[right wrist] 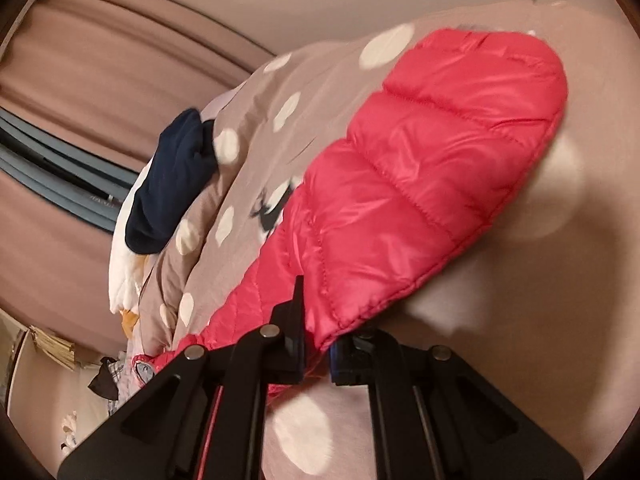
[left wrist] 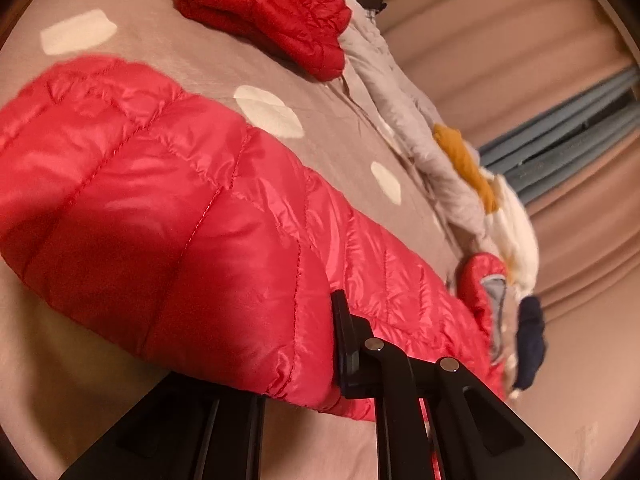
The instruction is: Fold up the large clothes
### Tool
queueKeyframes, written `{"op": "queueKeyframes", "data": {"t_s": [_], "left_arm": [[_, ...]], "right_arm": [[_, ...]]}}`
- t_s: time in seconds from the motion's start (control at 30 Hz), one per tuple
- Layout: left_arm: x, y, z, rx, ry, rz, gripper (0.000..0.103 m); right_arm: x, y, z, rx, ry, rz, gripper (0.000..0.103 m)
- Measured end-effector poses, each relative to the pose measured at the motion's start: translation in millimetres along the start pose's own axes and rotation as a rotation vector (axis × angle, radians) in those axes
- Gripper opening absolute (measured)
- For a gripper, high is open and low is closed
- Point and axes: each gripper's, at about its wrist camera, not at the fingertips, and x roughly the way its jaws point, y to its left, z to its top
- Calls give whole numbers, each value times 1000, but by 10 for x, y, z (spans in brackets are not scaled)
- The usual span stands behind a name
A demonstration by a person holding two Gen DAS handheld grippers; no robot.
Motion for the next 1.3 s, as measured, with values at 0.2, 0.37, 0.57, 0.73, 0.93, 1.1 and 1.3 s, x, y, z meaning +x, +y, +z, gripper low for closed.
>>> {"op": "queueKeyframes", "data": {"t_s": [0.2, 0.37, 0.57, 0.73, 0.93, 1.1, 1.3], "left_arm": [[-125, -172, -134, 85, -22, 66, 13], [-4, 6, -100, -11, -16, 70, 21], [-83, 77, 1, -19, -102, 128, 42], [-111, 67, 81, 23, -216, 282, 50], [-151, 169, 190, -52, -338, 473, 50], [-112, 211, 268, -22, -327, 454, 33], [-165, 152, 265, 21, -345, 511, 29]], "right_arm": [[-168, -371, 106, 4, -14, -19, 18], [-409, -694, 206, 141, -107, -16, 46], [-511, -858, 304, 195, -158, -39, 50], [-476, -839, 386, 161, -194, -101, 50], [-344, -692, 405, 34, -230, -252, 43], [-242, -501, 382, -100, -203, -376, 19], [-351, -83, 301, -244, -196, -419, 9]]}}
